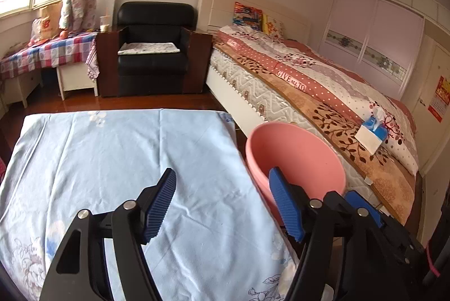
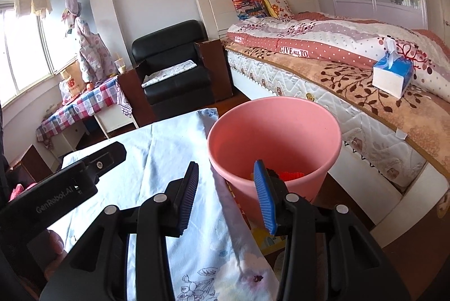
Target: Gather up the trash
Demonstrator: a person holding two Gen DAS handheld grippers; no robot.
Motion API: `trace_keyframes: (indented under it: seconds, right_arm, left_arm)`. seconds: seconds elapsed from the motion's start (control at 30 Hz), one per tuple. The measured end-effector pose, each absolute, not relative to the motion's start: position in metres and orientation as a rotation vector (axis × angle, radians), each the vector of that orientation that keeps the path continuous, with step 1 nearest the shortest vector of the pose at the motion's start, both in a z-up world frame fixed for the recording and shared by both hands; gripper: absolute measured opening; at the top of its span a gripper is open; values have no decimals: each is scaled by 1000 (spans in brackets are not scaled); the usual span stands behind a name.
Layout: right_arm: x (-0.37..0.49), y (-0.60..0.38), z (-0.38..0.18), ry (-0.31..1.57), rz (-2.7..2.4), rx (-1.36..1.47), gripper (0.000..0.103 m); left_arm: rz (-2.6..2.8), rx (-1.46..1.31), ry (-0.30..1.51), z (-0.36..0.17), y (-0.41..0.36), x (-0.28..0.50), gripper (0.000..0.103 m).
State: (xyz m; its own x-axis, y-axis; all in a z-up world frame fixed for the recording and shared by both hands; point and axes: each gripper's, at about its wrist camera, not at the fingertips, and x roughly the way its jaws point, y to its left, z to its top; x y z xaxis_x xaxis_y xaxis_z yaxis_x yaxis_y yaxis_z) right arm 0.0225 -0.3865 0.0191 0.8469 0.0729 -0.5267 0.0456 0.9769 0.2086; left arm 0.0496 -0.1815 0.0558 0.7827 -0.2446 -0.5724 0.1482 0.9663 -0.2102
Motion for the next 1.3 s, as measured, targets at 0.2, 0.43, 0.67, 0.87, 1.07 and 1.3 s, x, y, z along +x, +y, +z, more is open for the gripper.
trace_keyframes:
  seconds: [0.2,0.43,0.67,0.87,1.07,1.3]
  right_arm:
    - [16,-374,16,572,16,191,42]
    - [9,-372,19,556,7,191,42]
    - [2,-368,24,538,-15,161,42]
    - [3,-365,20,581,-20,165,42]
    - [3,-364,19,575,-24,159,42]
    - [1,-360,20,557,1,139,42]
  left_arm:
    - [-178,-134,612,55,-178,39,68]
    - [-173,-110,603,55,-179,28,68]
    - [-145,-127,610,57,-175,24,66]
    - [-147,-113,618,56,-173,21,64]
    - [-141,-94,630,54,-177,20,63]
    - [-152,-104,637,53,-174,22,61]
